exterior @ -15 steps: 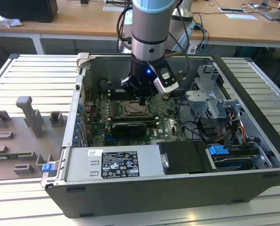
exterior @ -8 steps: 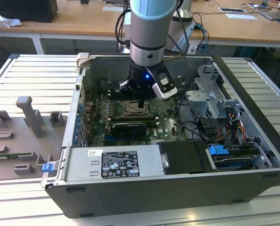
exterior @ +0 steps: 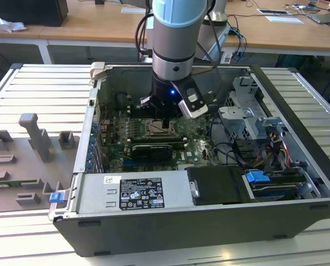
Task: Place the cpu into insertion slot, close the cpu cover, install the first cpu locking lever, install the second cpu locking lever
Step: 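Install the second cpu locking lever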
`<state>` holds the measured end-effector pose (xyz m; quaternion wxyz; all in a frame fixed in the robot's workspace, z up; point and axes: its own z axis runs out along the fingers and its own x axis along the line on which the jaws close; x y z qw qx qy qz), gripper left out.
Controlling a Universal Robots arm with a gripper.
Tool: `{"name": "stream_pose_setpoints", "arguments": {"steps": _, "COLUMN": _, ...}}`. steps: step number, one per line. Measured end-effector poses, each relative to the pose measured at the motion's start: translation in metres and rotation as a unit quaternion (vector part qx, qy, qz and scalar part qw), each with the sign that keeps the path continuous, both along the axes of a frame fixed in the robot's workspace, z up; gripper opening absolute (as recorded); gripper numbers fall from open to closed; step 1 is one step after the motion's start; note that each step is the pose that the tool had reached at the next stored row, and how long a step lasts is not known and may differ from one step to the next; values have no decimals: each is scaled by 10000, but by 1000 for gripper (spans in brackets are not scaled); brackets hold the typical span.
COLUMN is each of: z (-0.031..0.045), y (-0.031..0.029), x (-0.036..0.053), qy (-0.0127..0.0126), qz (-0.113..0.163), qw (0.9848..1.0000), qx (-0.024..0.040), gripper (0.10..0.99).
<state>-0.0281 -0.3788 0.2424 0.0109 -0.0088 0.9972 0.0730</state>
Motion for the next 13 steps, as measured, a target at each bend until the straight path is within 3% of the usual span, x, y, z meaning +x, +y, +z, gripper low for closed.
{"name": "stream_pose_setpoints", "arguments": {"steps": 8, "z": -15, "y": -60, "x": -29, "qy": 0, "qz": 2, "qw": 10000, "qx": 12, "gripper": 106}}
{"name": "stream_pose_setpoints", "arguments": {"steps": 13, "z": -30, "y": -67, "x": -165, "qy": 0, "qz": 4, "qw": 10000, "qx": 79, "gripper": 106}}
